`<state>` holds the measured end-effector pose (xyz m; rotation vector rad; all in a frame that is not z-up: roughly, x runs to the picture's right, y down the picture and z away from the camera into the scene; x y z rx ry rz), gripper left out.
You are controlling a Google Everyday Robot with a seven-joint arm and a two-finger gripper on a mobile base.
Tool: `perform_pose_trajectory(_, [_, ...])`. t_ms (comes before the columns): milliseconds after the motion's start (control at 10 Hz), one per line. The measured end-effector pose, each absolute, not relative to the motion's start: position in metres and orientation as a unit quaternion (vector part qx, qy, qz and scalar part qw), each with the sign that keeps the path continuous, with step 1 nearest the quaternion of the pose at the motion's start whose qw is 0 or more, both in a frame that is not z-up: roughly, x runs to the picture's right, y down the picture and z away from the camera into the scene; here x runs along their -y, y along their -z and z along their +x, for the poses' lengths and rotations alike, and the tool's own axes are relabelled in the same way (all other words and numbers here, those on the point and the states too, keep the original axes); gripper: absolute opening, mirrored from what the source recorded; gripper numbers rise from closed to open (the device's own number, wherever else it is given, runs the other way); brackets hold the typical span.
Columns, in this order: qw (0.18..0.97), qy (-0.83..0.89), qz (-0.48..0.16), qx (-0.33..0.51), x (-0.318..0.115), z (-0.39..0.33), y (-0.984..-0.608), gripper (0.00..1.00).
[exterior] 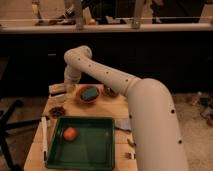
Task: Place eraser in tray
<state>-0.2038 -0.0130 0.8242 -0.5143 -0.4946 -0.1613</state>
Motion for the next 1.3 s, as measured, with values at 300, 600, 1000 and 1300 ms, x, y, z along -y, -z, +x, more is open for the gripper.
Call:
perform_pose_trajectory(300, [0.935, 0.074, -0.247, 0.244, 0.001, -0.18, -0.809, 0.0])
perform_pose_trajectory(600, [0.936, 0.061, -0.242, 0.249, -0.019, -0.15, -0.789, 0.0])
perform_pose_trajectory(1000, [0.935, 0.054, -0.241, 0.253, -0.048, -0.128, -0.765, 0.0])
perform_pose_trajectory(1300, [0.932, 0.059, -0.246, 0.26, -0.064, -0.127, -0.758, 0.0])
